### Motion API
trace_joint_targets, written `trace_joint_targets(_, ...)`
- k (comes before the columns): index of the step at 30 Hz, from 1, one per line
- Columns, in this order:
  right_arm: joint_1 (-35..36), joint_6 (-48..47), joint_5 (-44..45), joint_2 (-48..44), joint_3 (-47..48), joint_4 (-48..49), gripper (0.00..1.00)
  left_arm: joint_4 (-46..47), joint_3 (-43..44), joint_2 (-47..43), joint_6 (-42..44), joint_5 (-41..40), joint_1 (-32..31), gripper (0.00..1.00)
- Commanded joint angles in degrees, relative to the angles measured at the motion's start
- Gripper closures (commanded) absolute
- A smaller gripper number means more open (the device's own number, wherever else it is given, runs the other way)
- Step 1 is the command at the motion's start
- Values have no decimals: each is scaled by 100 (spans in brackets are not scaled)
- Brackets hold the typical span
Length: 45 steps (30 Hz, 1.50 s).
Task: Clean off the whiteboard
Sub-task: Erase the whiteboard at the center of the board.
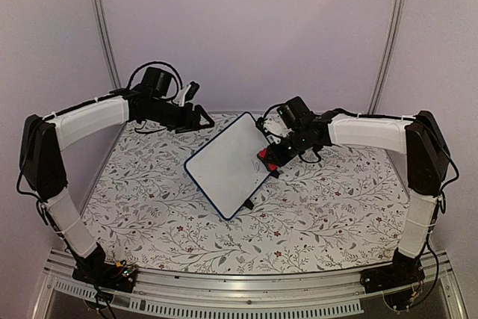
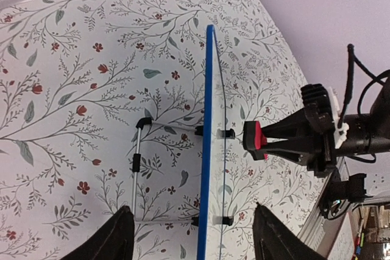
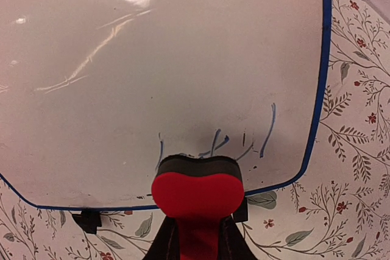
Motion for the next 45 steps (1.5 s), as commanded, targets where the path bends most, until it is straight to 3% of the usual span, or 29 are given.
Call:
trace_joint_targets(1, -21, 86, 104, -54, 78, 18, 97, -273, 349, 486, -24, -34, -97, 36)
trace_joint_targets(14, -31, 271, 60, -229, -287, 125, 97, 622, -249, 420, -116, 336, -252, 53)
trace_joint_targets(25, -30, 333, -151, -2, 90, 80, 97, 848, -460, 346, -156, 438, -258, 77)
trace_joint_targets(40, -21, 580, -343, 297, 428, 144, 97, 956, -600, 190, -187, 576, -236, 98)
trace_joint_targets(45, 0, 553, -373, 217, 368, 220, 97, 945, -600, 145, -166, 600, -234, 100)
